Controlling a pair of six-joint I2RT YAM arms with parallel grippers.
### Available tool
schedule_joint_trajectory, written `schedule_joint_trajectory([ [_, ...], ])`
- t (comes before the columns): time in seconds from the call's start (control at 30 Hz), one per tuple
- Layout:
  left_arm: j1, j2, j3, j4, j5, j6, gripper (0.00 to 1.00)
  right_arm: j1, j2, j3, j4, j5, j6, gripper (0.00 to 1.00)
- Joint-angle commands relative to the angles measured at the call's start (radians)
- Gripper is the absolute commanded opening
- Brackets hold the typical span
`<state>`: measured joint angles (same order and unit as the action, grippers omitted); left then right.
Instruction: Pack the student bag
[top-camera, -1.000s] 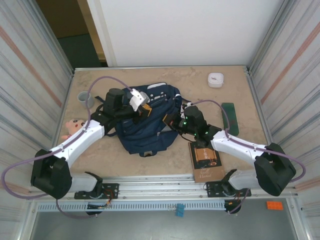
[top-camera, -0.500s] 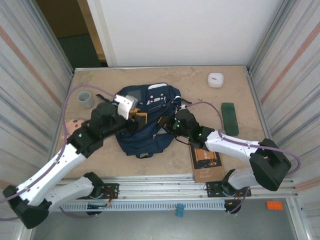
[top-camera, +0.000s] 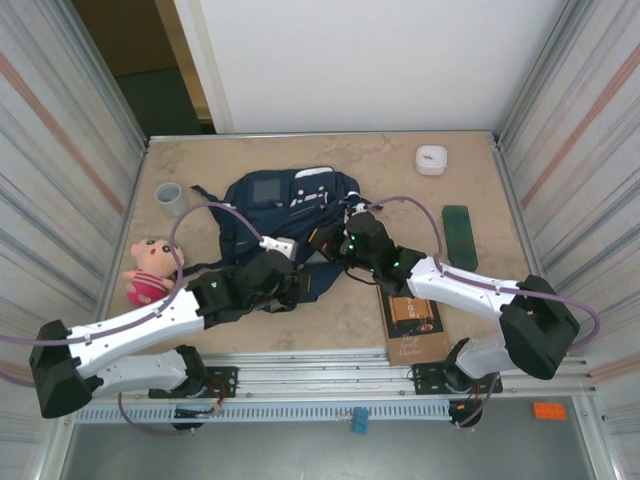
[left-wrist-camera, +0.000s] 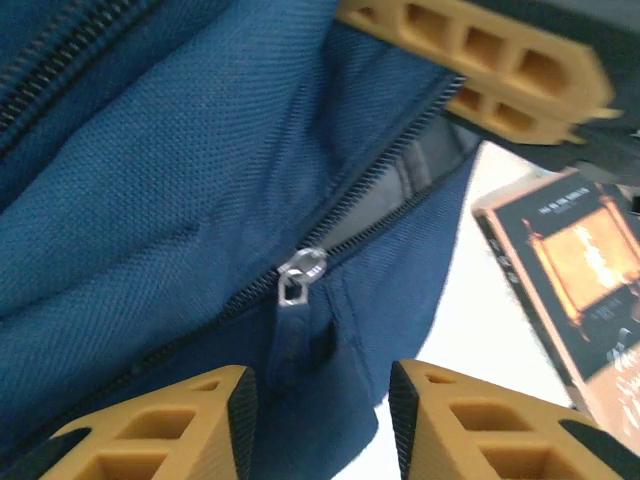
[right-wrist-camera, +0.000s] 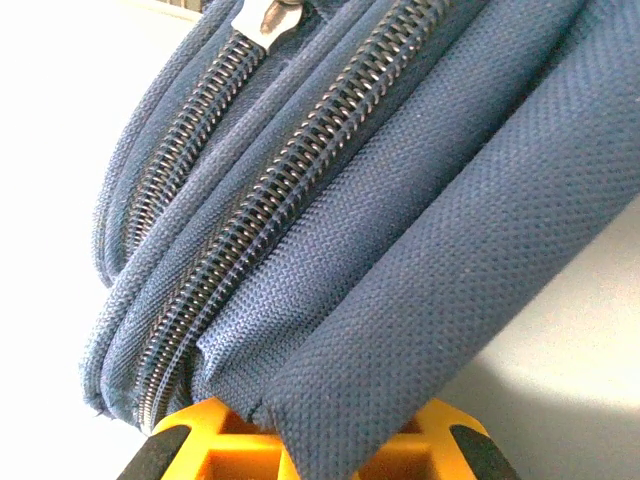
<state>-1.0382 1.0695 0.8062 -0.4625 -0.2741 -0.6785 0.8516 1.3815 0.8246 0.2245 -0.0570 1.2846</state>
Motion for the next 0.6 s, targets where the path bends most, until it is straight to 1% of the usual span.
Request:
schedule_joint_trajectory([
  [0.0, -0.001, 0.024, 0.013, 0.047, -0.119, -0.043, 0.41, 0.010, -0.006, 0.059, 0.053, -0.015, -0.034, 0.00],
  [0.13, 0.011, 0.070, 0.003, 0.066, -0.139, -0.055, 0.39, 0.011, 0.001, 0.068, 0.056, -0.032, -0.038, 0.00],
  [0.2, 0.016, 0.089, -0.005, 0.077, -0.151, -0.060, 0.35, 0.012, 0.003, 0.074, 0.054, -0.038, -0.044, 0.00],
  [0.27, 0.029, 0.102, -0.012, 0.113, -0.144, -0.044, 0.29, 0.014, 0.005, 0.082, 0.052, -0.043, -0.050, 0.00],
  [0.4, 0.053, 0.116, -0.003, 0.119, -0.118, -0.020, 0.07, 0.014, 0.010, 0.102, 0.036, -0.060, -0.069, 0.00],
  [0.47, 0.068, 0.105, -0.001, 0.103, -0.100, -0.004, 0.00, 0.007, 0.018, 0.129, -0.022, -0.074, -0.091, 0.00],
  [0.57, 0.100, 0.059, -0.027, 0.113, -0.032, 0.020, 0.00, -0.019, 0.036, 0.152, -0.081, -0.118, -0.104, 0.00],
])
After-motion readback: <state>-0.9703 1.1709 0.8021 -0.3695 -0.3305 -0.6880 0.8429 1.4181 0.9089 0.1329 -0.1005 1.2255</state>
